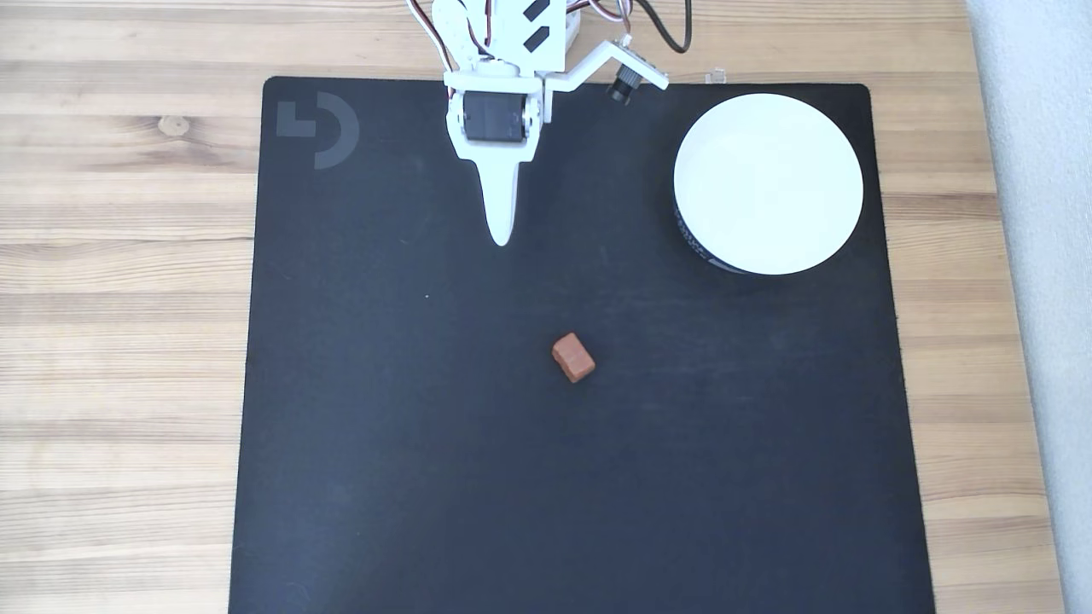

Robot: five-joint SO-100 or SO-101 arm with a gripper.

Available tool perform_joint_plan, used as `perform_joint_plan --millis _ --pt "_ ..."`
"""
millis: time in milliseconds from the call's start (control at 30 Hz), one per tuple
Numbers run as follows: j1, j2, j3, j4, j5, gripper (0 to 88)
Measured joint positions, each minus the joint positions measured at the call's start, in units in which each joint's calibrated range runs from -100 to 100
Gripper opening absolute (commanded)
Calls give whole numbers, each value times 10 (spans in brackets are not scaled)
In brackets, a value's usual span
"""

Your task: Pick up the toy and place it on the plate

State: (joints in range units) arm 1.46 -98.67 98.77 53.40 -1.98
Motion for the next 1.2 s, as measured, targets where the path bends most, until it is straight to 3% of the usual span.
perform_joint_plan --millis 1200 --pt "-20 0 0 0 0 30"
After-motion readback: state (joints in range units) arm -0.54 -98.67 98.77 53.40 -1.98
